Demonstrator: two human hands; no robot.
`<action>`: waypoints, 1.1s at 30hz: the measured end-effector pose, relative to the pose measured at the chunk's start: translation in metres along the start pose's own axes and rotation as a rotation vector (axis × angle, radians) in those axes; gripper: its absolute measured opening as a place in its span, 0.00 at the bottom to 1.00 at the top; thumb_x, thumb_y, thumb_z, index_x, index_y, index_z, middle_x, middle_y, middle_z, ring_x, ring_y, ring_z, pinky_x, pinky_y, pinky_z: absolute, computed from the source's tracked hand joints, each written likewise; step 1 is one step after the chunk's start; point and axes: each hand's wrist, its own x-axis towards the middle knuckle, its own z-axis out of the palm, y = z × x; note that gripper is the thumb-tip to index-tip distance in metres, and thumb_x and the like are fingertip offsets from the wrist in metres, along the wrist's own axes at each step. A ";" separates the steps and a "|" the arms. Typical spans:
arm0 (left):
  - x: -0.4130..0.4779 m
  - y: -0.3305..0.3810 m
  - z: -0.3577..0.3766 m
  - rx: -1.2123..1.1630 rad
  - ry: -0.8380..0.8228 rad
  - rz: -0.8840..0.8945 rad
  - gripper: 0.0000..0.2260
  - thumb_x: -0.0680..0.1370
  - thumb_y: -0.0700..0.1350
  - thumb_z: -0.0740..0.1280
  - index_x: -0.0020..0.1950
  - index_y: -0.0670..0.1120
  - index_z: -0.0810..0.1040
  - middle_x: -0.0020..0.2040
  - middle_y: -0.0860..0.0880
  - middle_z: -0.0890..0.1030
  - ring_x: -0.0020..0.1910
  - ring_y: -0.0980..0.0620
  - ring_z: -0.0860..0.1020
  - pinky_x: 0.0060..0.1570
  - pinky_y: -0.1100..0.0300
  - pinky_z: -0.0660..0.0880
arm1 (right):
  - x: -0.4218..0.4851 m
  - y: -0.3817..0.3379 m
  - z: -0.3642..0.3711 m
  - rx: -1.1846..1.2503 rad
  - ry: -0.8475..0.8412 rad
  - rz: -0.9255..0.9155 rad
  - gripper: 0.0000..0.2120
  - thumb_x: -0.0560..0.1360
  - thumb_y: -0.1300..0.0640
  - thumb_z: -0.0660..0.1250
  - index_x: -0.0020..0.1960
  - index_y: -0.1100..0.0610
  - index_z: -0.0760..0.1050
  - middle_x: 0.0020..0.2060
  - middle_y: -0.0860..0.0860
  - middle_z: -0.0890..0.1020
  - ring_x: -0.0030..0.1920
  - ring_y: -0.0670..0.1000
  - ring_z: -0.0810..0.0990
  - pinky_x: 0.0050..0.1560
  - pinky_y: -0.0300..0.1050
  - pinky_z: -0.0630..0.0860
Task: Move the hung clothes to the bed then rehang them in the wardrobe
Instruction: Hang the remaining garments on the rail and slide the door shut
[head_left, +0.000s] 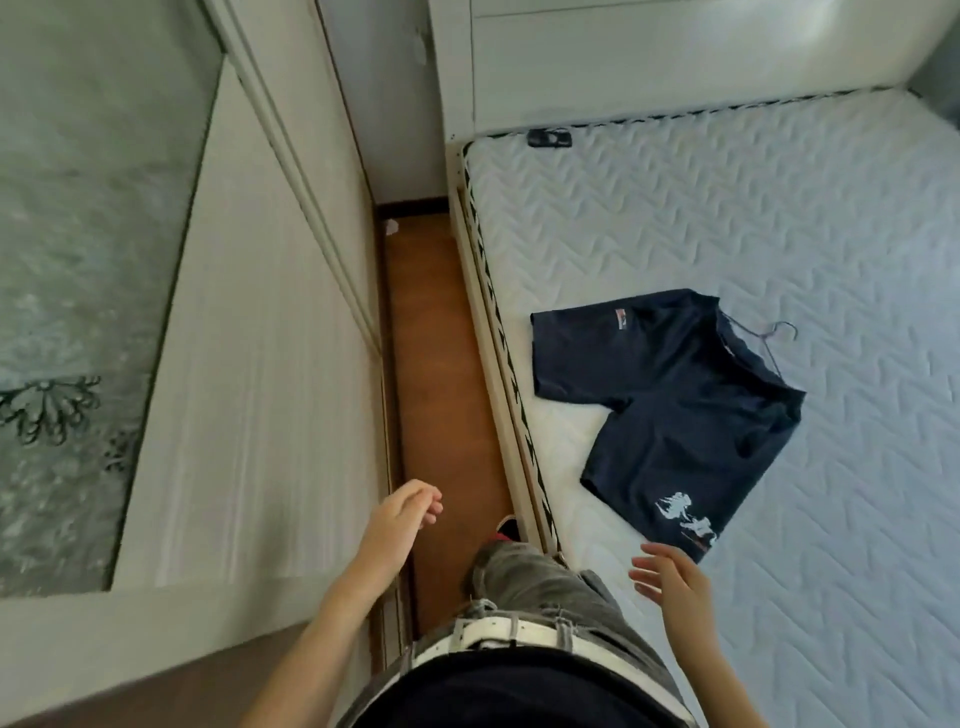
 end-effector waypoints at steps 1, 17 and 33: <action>0.014 0.009 -0.003 0.005 0.006 -0.012 0.11 0.83 0.43 0.58 0.48 0.46 0.80 0.45 0.46 0.83 0.45 0.50 0.80 0.50 0.57 0.75 | 0.016 -0.014 0.005 -0.006 0.007 0.005 0.11 0.79 0.65 0.57 0.49 0.62 0.78 0.44 0.63 0.83 0.46 0.63 0.82 0.48 0.55 0.80; 0.286 0.130 -0.100 -0.015 0.191 -0.175 0.10 0.82 0.40 0.59 0.45 0.44 0.79 0.43 0.42 0.80 0.45 0.43 0.79 0.47 0.55 0.74 | 0.249 -0.225 0.120 0.277 0.084 0.043 0.12 0.78 0.66 0.57 0.53 0.65 0.79 0.44 0.61 0.83 0.45 0.60 0.83 0.48 0.51 0.81; 0.595 0.421 0.127 0.775 -0.669 0.257 0.07 0.79 0.46 0.62 0.45 0.52 0.79 0.43 0.48 0.82 0.47 0.45 0.81 0.52 0.52 0.74 | 0.337 -0.266 0.096 0.605 0.831 0.236 0.11 0.79 0.66 0.57 0.52 0.61 0.79 0.45 0.59 0.83 0.47 0.58 0.83 0.48 0.51 0.81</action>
